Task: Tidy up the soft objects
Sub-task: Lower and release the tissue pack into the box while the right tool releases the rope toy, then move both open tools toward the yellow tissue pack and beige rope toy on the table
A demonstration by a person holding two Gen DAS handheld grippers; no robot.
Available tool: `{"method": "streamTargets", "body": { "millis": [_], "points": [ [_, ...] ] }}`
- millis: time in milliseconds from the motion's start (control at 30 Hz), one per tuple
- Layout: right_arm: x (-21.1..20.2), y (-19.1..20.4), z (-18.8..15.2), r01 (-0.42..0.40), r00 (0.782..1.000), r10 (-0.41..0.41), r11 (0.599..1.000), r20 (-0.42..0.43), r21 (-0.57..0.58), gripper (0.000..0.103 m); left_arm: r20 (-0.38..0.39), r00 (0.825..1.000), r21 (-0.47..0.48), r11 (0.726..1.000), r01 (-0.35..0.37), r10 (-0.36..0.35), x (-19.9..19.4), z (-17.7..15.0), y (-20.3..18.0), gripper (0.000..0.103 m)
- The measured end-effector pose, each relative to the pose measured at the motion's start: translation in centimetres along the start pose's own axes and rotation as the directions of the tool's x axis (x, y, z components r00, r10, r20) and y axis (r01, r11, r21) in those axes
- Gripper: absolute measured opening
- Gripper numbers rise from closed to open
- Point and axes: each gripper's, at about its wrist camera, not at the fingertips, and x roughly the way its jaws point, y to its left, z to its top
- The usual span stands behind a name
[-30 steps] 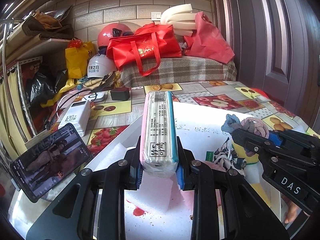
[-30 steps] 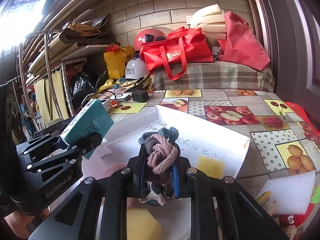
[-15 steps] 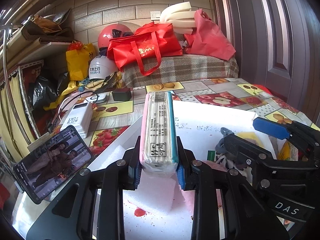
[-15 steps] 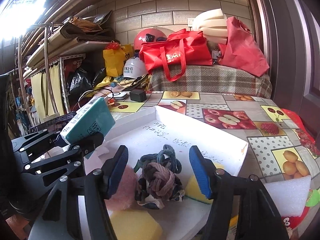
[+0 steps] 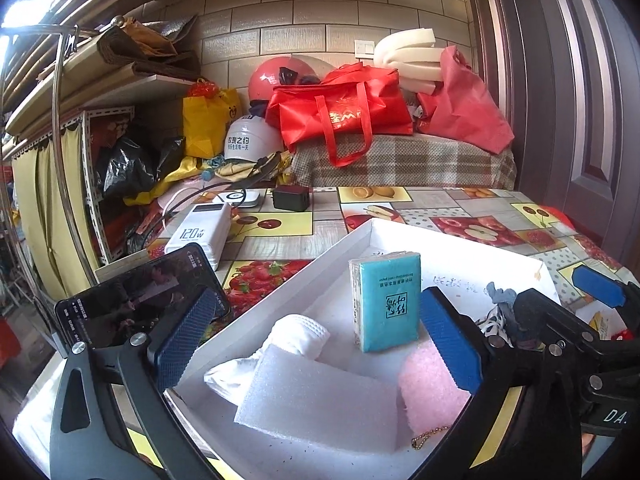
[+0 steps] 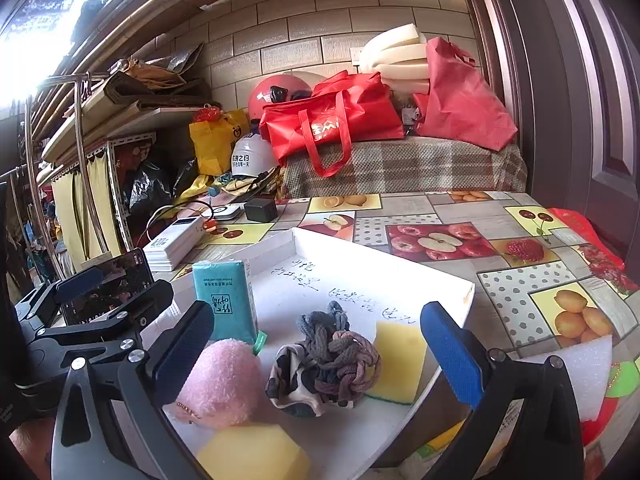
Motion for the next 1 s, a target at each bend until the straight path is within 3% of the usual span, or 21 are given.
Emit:
{"method": "streamTargets", "body": {
  "millis": [500, 1000],
  "points": [
    [-1.8, 1.1, -0.3, -0.003, 0.995, 0.010, 0.998, 0.104, -0.064, 0.103, 0.083, 0.996, -0.013, 1.000, -0.025, 0.026, -1.8, 0.0, 0.1, 0.103],
    [-5.4, 0.2, -1.8, -0.040, 0.995, 0.045, 0.997, 0.084, -0.058, 0.103, 0.100, 0.994, -0.012, 0.999, -0.033, 0.034, -3.6, -0.6, -0.5, 0.103]
  ]
}}
